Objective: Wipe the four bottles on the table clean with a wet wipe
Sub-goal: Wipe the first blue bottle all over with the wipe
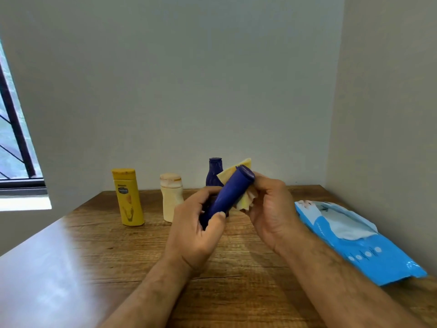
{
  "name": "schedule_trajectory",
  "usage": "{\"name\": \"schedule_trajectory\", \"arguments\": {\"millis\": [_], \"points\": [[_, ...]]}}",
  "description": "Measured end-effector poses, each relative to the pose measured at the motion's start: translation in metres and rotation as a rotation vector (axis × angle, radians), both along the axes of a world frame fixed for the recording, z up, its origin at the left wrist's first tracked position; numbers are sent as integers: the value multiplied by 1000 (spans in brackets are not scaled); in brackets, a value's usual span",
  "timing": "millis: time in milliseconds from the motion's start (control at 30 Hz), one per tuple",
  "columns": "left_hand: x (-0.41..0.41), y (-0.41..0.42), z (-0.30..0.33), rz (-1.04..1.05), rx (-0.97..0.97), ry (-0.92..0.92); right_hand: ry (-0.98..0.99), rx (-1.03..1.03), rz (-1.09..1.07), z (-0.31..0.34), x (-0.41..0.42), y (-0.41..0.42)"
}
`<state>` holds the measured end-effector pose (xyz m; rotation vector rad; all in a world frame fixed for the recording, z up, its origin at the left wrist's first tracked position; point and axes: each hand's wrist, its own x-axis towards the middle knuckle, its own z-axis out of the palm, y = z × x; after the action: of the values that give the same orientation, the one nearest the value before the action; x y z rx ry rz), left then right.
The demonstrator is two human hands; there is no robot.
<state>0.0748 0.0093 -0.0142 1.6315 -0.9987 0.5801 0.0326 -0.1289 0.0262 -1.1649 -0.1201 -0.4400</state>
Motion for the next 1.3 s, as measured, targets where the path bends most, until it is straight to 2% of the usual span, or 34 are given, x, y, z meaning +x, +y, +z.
{"name": "schedule_trajectory", "arguments": {"millis": [67, 133, 167, 267, 300, 400, 533, 667, 767, 900, 1000, 1167, 1233, 1300], "points": [[0, 2, 0, 85, 55, -109, -26, 75, 81, 3, -2, -2], [0, 2, 0, -32, 50, -42, -37, 199, 206, 6, -4, -7], [-3, 1, 1, -163, 34, 86, -34, 250, 253, 7, -4, -10], [-6, 0, 7, -562, -47, 705, -6, 274, 304, 7, -5, -16], [-7, 1, 8, -662, -73, 851, 9, 271, 335, 7, -5, -17], [-8, 3, 8, -797, -162, 974, 42, 229, 437, 8, -9, -17], [-9, 1, 9, -666, -270, 937, 42, 12, 277, 6, -5, -12], [-8, -2, 13, -546, -419, 865, 160, -20, -2, -1, 4, -10], [-4, -2, 19, -476, -530, 731, 147, -68, -96, -1, 4, -10], [-4, -3, 14, -185, -316, 516, -58, -477, -214, -1, -5, 1], [-5, -3, 13, -152, -295, 463, -144, -578, -198, -2, -8, 3], [-6, -3, 17, -152, -337, 510, -115, -890, -254, -9, -9, 6], [-6, -3, 18, -177, -321, 518, -140, -850, -295, -11, -8, 8], [-4, -3, 18, -211, -293, 508, -154, -692, -310, -8, -7, 6]]}}
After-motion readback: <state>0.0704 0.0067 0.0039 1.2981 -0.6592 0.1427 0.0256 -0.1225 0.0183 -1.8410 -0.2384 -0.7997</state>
